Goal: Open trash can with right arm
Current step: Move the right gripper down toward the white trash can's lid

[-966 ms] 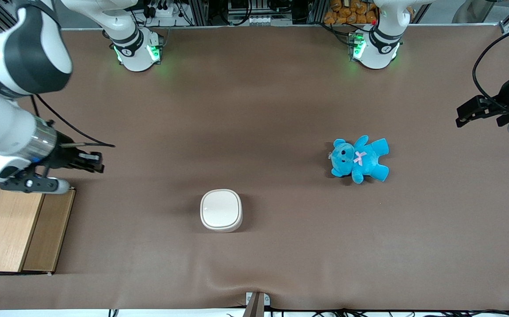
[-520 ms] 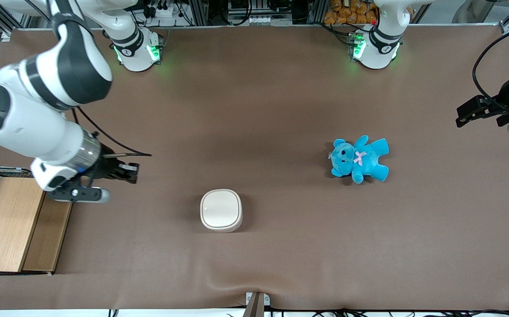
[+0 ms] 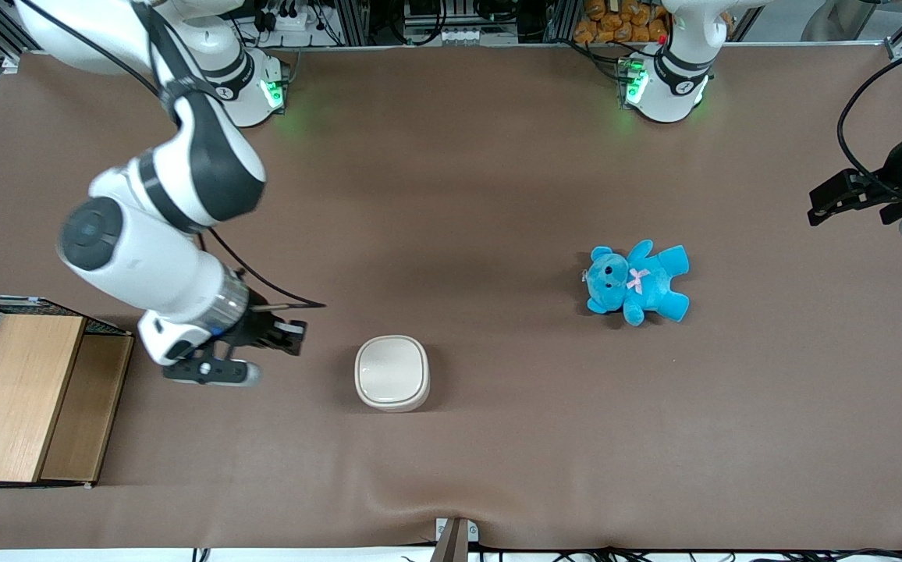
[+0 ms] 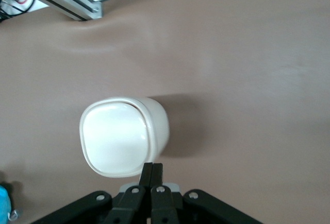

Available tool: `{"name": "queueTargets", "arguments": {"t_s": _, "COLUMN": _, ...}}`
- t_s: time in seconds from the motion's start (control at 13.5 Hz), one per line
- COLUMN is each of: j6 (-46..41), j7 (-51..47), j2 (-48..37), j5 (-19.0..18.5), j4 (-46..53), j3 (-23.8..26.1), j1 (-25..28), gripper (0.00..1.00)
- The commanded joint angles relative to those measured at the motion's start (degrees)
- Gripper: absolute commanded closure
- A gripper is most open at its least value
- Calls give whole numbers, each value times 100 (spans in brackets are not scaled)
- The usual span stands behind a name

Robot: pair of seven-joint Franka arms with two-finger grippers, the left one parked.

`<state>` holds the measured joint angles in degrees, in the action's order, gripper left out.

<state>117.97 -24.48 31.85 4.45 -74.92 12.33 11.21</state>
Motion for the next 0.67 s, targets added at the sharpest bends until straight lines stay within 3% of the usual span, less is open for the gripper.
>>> {"name": "queueTargets", "arguments": {"t_s": 0.0, "j6": 199, "j7": -205, "j2": 505, "j5": 21, "j4": 495, "j3": -3, "j1": 179, "gripper": 100}}
{"name": "queueTargets", "arguments": {"t_s": 0.22, "j6": 313, "j7": -223, "j2": 682, "j5": -6, "j4": 593, "j3": -38, "j1": 311, "gripper": 100}}
{"name": "queueTargets", "arguments": {"t_s": 0.45, "j6": 550, "j7": -495, "j2": 823, "j5": -373, "j4": 584, "j3": -38, "j1": 452, "gripper": 100}}
{"name": "queueTargets", "arguments": {"t_s": 0.59, "j6": 604, "j7": -514, "j2": 937, "j5": -419, "j4": 584, "j3": -47, "j1": 444, "gripper": 100}}
